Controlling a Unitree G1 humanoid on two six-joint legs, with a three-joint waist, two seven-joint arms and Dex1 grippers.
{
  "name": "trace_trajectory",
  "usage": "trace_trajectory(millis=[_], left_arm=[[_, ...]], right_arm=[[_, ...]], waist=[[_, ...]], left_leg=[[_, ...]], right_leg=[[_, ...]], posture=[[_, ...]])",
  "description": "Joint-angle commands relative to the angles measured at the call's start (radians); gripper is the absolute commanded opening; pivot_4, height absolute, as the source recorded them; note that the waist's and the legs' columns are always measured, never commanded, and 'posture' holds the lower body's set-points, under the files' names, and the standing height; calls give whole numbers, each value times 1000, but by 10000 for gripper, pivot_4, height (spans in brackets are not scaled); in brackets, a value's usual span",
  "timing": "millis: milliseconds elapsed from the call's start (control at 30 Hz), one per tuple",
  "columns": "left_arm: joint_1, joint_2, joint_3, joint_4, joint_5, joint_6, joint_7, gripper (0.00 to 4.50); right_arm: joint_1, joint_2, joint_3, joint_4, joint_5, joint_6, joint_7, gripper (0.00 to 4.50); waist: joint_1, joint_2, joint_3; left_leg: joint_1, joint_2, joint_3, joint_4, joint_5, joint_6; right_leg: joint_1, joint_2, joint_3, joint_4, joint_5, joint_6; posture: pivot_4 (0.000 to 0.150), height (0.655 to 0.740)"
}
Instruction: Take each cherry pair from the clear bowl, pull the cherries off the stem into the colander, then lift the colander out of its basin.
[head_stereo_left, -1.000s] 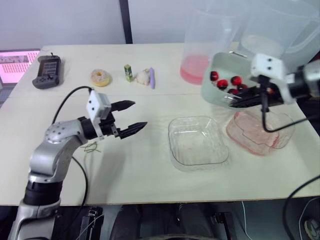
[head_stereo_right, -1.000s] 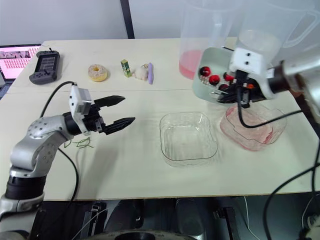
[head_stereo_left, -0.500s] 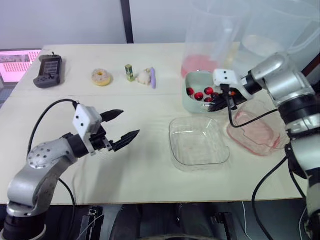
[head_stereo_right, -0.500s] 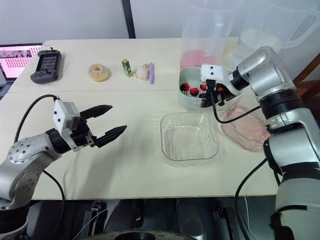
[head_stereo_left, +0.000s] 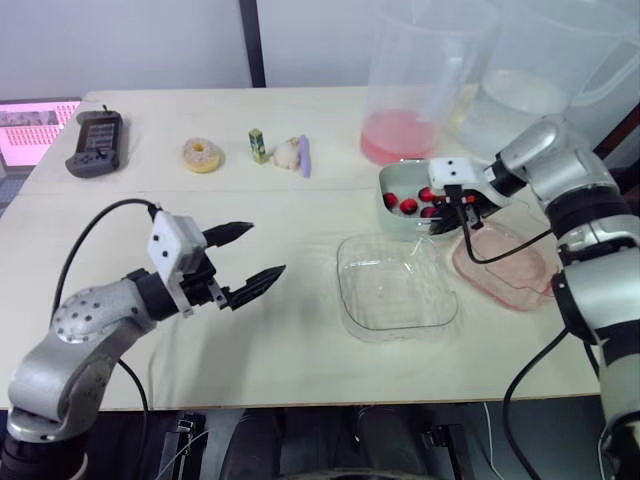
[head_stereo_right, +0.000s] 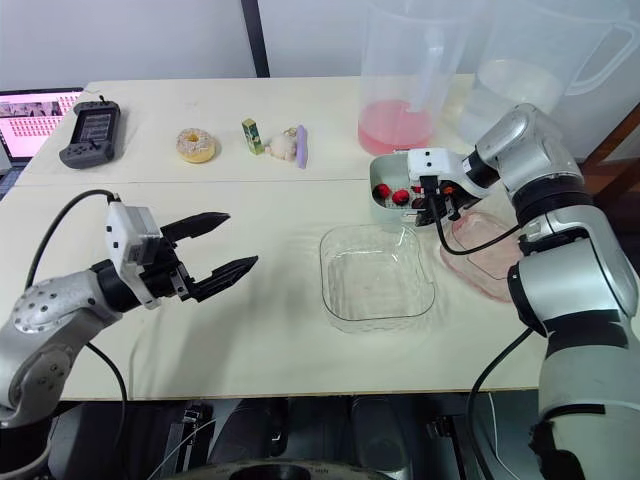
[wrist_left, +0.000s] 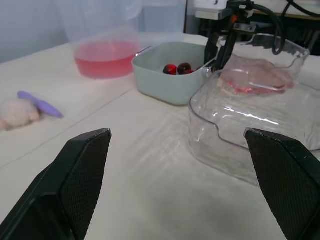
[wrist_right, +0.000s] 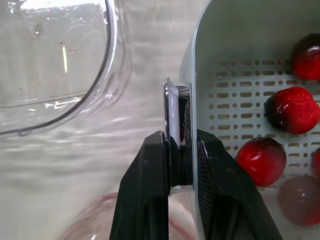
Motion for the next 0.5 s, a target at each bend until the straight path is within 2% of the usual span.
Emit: trace_trajectory(millis=[33, 67, 100, 133, 167, 267, 400, 500], left_arm=[[-47, 25, 1, 39, -4, -19, -32, 45000], [-60, 29, -2, 50, -5, -19, -40, 45000], [-72, 32, -3, 61, -10, -18, -48, 45000], [-82, 32, -3, 71, -16, -17, -55, 45000], [-93, 31, -5, 82, -21, -16, -63, 45000], [-131, 29, -15, 125, -29, -11, -85, 45000], [-190, 32, -45, 203, -21, 13, -101, 45000], [-233, 31, -65, 246, -30, 18, -135, 45000]], right_arm=[[-46, -26, -38, -4, -28, -43, -21, 15754], [-51, -33, -41, -12, -33, -50, -19, 20282], [-58, -39, -51, -27, -27, -41, -7, 21386], [-66, -49, -56, -46, -18, -33, 2, 28683], [-75, -65, -56, -70, 0, -24, 7, 31707], [-86, -149, -46, -202, 121, 78, 9, 44584], [-36, -329, -103, -445, 276, 223, 9, 44584], [88, -460, -250, -596, 384, 344, 9, 44584]], waist=[[0, 0, 0], [0, 0, 0], [0, 1, 0], [0, 1, 0], [-1, 1, 1], [0, 3, 2], [11, 4, 3], [9, 4, 2]], left_leg=[[0, 0, 0, 0, 0, 0], [0, 0, 0, 0, 0, 0], [0, 0, 0, 0, 0, 0], [0, 0, 0, 0, 0, 0], [0, 0, 0, 0, 0, 0], [0, 0, 0, 0, 0, 0], [-1, 0, -2, 0, 0, 0], [-2, 0, -2, 0, 0, 0]], right_leg=[[0, 0, 0, 0, 0, 0], [0, 0, 0, 0, 0, 0], [0, 0, 0, 0, 0, 0], [0, 0, 0, 0, 0, 0], [0, 0, 0, 0, 0, 0], [0, 0, 0, 0, 1, 1], [0, 0, -1, 0, 0, 1], [0, -1, -2, -2, -1, -1]], posture=[[1500, 7400], [1500, 7400], [1500, 7400], [1500, 7400], [1500, 7400], [1500, 7400], [1500, 7400], [1500, 7400]])
